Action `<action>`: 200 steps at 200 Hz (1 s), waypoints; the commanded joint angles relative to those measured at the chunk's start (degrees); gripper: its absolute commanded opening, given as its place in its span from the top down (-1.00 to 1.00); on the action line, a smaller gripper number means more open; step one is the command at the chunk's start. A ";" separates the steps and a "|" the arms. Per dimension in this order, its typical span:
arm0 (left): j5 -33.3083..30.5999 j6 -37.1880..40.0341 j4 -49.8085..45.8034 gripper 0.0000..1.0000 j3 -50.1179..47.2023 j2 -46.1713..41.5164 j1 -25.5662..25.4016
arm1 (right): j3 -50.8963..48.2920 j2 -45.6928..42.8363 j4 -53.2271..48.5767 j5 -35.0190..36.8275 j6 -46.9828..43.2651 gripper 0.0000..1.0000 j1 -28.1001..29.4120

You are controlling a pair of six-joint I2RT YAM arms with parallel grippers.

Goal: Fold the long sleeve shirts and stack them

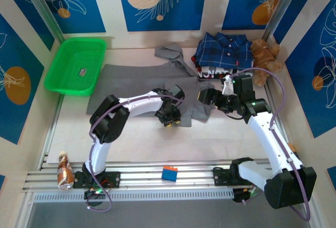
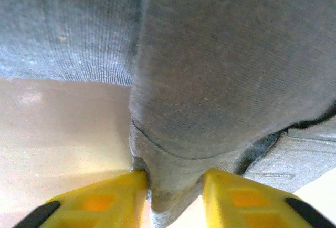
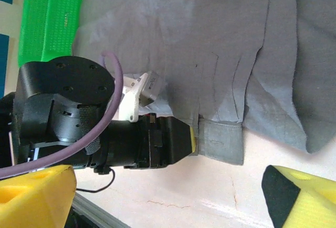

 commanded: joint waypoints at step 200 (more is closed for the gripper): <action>-28.78 69.46 -26.01 0.95 6.64 -19.97 17.86 | 4.67 16.19 -0.63 7.02 3.38 -0.84 5.88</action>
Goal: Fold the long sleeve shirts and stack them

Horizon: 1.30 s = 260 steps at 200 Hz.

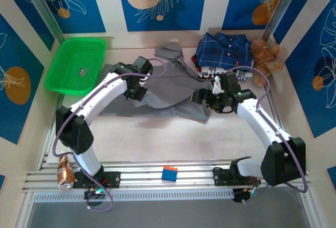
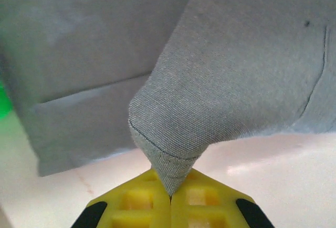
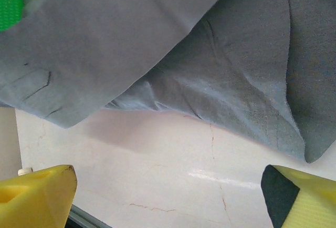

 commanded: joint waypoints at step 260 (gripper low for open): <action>-1.97 24.42 1.11 0.91 -6.76 4.13 18.43 | 21.35 30.22 -7.50 8.86 -2.44 -0.61 6.22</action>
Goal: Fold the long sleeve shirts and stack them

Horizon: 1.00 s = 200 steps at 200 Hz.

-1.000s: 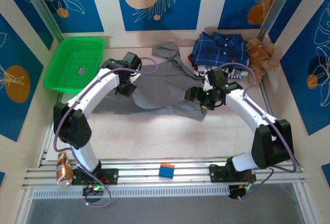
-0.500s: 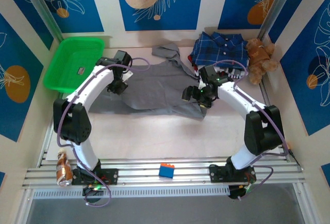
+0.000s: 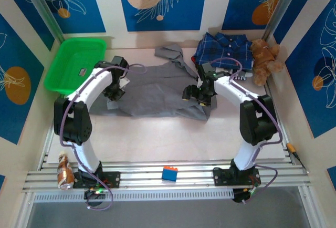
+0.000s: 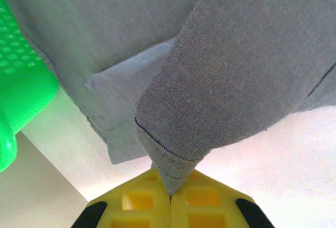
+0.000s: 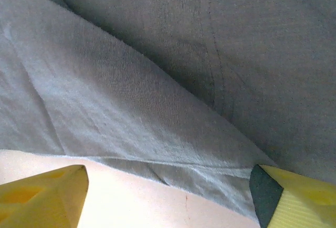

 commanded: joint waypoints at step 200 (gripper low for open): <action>-12.06 -8.31 -5.60 -0.42 18.91 16.13 6.30 | 2.14 12.10 -2.33 2.16 -0.02 -0.40 1.36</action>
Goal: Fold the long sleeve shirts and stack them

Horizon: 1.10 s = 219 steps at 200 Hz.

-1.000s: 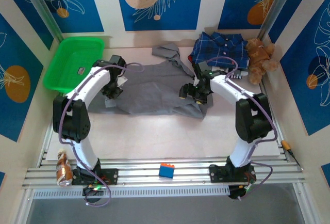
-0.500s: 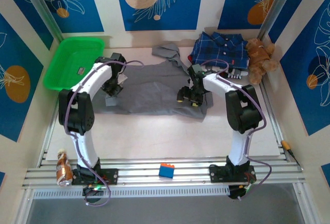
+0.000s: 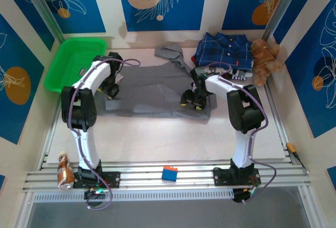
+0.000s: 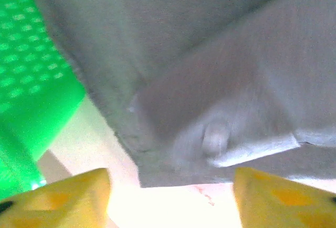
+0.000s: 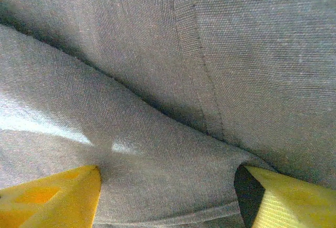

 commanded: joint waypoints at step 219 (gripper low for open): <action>31.12 -48.84 31.52 -0.48 -40.00 -13.21 -0.40 | -10.04 -4.37 -0.63 11.08 11.02 -0.16 2.83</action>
